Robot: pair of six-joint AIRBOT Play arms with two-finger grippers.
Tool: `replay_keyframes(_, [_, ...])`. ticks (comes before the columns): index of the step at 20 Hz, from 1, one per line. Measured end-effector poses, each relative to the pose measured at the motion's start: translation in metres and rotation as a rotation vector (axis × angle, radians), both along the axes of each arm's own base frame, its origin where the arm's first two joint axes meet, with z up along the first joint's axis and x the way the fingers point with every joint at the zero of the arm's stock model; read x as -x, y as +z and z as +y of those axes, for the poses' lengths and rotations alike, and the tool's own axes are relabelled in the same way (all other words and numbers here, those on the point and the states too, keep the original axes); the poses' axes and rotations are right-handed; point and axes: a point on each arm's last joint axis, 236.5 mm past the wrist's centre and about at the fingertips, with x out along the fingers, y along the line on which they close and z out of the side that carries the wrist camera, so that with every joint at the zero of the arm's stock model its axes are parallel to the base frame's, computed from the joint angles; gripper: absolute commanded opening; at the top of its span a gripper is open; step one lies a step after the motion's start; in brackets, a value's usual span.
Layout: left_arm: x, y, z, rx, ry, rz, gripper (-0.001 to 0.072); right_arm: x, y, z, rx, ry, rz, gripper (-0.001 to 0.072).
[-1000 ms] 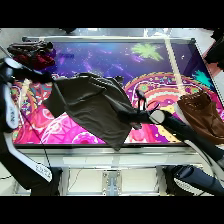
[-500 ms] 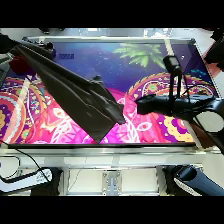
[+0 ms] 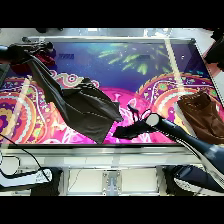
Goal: Fold the shirts.
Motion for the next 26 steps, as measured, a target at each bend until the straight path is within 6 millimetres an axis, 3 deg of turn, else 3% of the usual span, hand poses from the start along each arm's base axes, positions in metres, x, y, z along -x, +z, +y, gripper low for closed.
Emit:
replay_keyframes(3, [-0.009, -0.023, -0.002, 0.015, -0.010, 0.053, 0.0011, 0.004, -0.020, 0.022, -0.103, -0.060, 0.142, 0.0408])
replay_keyframes(6, [-0.014, -0.036, -0.002, 0.020, -0.017, 0.077, 0.0011, 0.006, -0.026, 0.038, -0.176, -0.107, 0.218, 0.0408])
replay_keyframes(8, [-0.017, -0.039, -0.001, 0.019, -0.017, 0.076, 0.0011, 0.008, -0.030, 0.045, -0.199, -0.125, 0.255, 0.0407])
replay_keyframes(11, [-0.019, -0.041, 0.000, 0.018, -0.016, 0.074, 0.0011, 0.014, -0.038, 0.052, -0.205, -0.137, 0.290, 0.0328])
replay_keyframes(15, [-0.021, -0.041, 0.000, 0.016, -0.016, 0.071, 0.0011, 0.020, -0.047, 0.063, -0.198, -0.141, 0.313, 0.0332])
replay_keyframes(19, [-0.021, -0.041, 0.000, 0.012, -0.021, 0.068, 0.0011, 0.010, -0.049, 0.082, -0.211, -0.142, 0.312, 0.0347])
replay_keyframes(20, [-0.021, -0.041, 0.000, 0.012, -0.021, 0.068, 0.0011, 0.005, -0.050, 0.086, -0.214, -0.150, 0.313, 0.0300])
replay_keyframes(21, [-0.021, -0.041, 0.000, 0.012, -0.021, 0.067, 0.0011, 0.001, -0.051, 0.091, -0.216, -0.155, 0.315, 0.0118])
replay_keyframes(22, [-0.021, -0.041, 0.000, 0.010, -0.023, 0.066, 0.0011, -0.008, -0.052, 0.094, -0.215, -0.170, 0.300, 0.0021])
replay_keyframes(26, [-0.021, -0.041, 0.000, 0.002, -0.031, 0.061, 0.0011, -0.039, -0.038, 0.108, -0.236, -0.163, 0.183, 0.0010])
